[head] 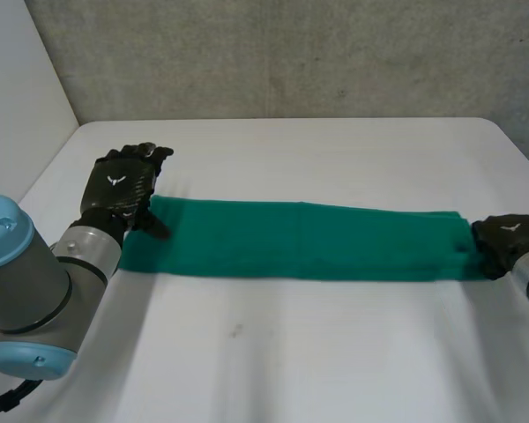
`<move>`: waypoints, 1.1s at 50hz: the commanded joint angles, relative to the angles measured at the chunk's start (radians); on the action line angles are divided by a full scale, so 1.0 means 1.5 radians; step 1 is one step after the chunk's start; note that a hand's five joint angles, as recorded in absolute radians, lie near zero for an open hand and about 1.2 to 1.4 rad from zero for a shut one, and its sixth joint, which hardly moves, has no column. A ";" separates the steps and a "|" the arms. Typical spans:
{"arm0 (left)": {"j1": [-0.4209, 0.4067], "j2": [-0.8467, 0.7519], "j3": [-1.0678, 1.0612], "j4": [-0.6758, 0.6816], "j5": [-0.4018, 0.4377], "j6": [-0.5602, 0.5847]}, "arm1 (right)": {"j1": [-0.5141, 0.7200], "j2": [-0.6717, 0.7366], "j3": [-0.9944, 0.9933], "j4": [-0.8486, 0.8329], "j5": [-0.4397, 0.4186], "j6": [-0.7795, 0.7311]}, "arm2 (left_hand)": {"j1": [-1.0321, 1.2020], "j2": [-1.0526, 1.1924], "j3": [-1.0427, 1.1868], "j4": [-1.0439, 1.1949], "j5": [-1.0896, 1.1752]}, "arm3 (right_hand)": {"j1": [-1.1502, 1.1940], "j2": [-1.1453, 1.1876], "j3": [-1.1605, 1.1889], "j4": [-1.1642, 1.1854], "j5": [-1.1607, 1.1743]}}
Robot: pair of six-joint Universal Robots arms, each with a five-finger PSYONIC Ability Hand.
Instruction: Fold the towel.
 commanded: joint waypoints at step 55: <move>-0.220 -0.160 0.193 0.000 0.005 0.032 | 0.329 -0.024 -0.100 0.078 0.006 0.118 | -0.017 -0.018 -0.025 -0.018 -0.032 | -0.526 -0.671 -0.670 -0.674 -0.644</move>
